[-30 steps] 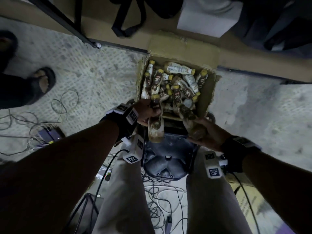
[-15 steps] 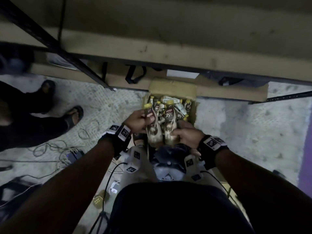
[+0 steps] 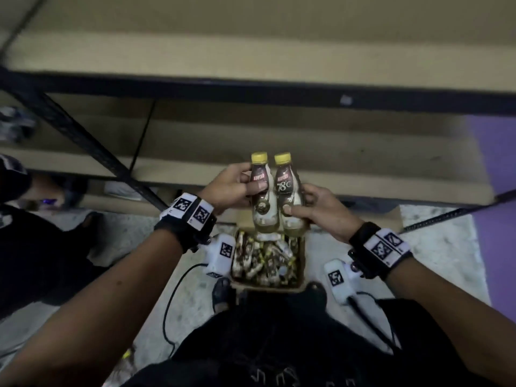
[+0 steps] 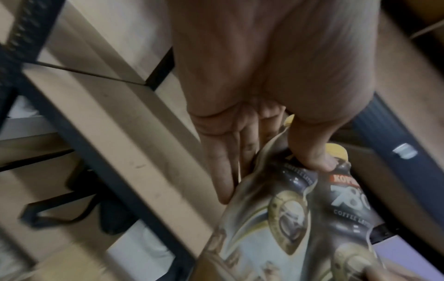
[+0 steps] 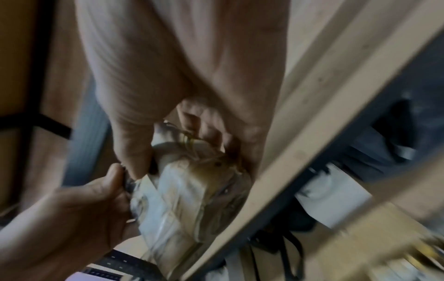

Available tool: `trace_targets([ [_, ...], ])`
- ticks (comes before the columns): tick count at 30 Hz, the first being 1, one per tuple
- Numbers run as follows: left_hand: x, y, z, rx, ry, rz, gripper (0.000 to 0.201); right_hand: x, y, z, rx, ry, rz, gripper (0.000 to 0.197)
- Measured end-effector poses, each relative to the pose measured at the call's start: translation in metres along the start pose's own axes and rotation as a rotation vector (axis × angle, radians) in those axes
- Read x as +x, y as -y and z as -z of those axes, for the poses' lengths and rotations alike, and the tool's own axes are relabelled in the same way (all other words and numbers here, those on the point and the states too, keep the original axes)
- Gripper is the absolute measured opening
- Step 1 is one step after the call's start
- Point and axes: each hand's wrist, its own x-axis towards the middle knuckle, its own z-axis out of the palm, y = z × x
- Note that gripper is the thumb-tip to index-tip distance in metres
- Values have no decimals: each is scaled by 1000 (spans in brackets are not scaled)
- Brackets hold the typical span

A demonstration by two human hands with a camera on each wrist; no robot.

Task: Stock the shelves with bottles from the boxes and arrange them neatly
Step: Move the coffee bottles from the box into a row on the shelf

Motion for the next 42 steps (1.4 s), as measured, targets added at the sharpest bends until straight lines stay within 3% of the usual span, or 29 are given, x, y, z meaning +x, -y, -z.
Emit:
trace_targets([
  [5, 3, -89, -9, 115, -42, -149, 34, -9, 67, 30, -79, -55, 235, 33],
  [12, 3, -189, -30, 203, -109, -348, 44, -26, 149, 78, -180, -77, 495, 33],
  [17, 1, -237, -44, 279, -184, -469, 46, -34, 199, 108, -253, -44, 586, 42],
  [24, 14, -272, -28, 270, -329, -525, 43, 3, 263, 118, -370, -5, 596, 35],
  [31, 42, -282, 58, 240, -429, -482, 39, 80, 316, 70, -496, 24, 545, 36],
  [34, 54, -285, 114, 257, -463, -459, 37, 126, 342, 33, -611, 22, 558, 27],
  [38, 68, -296, 197, 295, -502, -420, 37, 190, 379, -21, -683, -48, 540, 39],
  [42, 83, -310, 281, 351, -578, -398, 44, 252, 412, -75, -688, -71, 531, 39],
])
